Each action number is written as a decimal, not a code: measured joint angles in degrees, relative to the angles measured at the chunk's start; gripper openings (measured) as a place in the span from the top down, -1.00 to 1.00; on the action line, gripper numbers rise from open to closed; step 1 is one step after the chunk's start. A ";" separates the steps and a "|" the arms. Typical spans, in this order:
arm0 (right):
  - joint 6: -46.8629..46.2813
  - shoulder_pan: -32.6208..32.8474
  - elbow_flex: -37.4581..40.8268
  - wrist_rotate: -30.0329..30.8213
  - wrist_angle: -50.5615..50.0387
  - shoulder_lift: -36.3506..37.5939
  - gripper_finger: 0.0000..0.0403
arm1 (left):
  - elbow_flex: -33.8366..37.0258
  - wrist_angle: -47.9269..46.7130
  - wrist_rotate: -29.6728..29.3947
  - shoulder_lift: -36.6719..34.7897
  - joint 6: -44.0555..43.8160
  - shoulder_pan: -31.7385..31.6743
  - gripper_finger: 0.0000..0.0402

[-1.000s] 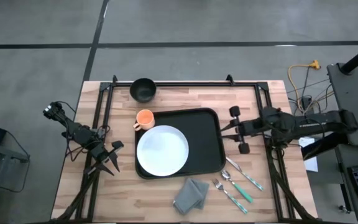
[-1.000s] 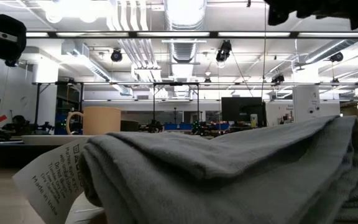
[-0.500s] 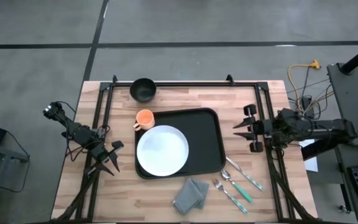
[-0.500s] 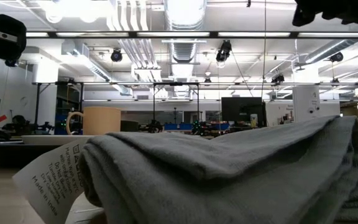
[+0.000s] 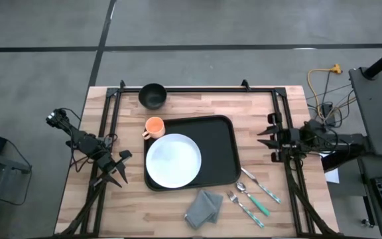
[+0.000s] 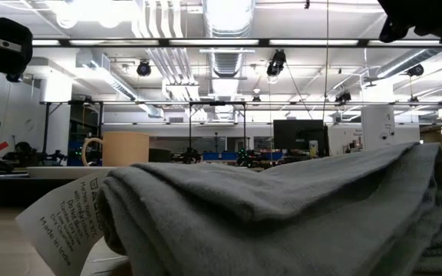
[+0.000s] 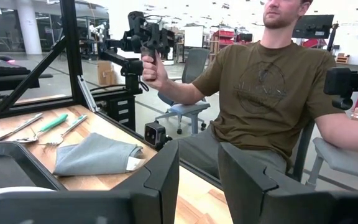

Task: Set up tray
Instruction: Put the black bowl on the white plate at the bottom of the orange mug

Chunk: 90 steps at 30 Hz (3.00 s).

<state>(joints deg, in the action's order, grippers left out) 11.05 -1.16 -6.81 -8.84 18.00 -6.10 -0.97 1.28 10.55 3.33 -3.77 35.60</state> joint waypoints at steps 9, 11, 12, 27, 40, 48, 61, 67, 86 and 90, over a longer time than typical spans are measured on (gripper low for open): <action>-0.76 0.01 4.51 1.63 0.74 5.89 0.58 | 0.00 0.18 -0.02 0.00 0.28 0.01 0.54; -1.23 0.01 5.48 4.50 0.75 6.11 0.60 | 0.11 0.69 0.00 0.00 0.30 0.00 0.54; -1.25 -0.01 5.79 5.51 0.63 6.09 0.61 | 0.16 1.00 0.01 0.00 0.33 -0.01 0.54; 2.30 0.01 6.30 6.42 -9.54 5.98 0.66 | 0.42 7.79 -0.39 0.00 13.31 0.01 0.54; 6.81 -0.03 6.30 13.59 -16.81 5.26 0.66 | 0.44 16.02 -0.42 0.32 12.26 0.01 0.54; 8.67 0.00 6.30 13.55 -16.83 4.10 0.66 | 0.42 17.05 -15.39 2.42 12.80 -0.01 0.54; 8.52 0.01 6.30 13.49 -16.83 4.12 0.66 | 0.35 25.14 -41.00 8.75 18.67 -0.07 0.54; 8.56 0.01 6.30 13.40 -16.83 4.12 0.66 | 0.35 25.88 -42.30 9.29 19.62 -0.07 0.54; 8.50 0.01 6.28 13.40 -16.85 4.08 0.66 | -0.04 27.02 -70.75 15.92 8.83 -5.12 0.54; 8.53 0.01 6.28 13.40 -16.85 4.08 0.66 | -1.45 27.19 -68.94 18.37 6.62 -10.41 0.54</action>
<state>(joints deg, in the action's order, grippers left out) 19.58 -1.15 -0.54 4.56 1.15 -2.02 -2.42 28.47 -58.40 21.70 2.85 25.19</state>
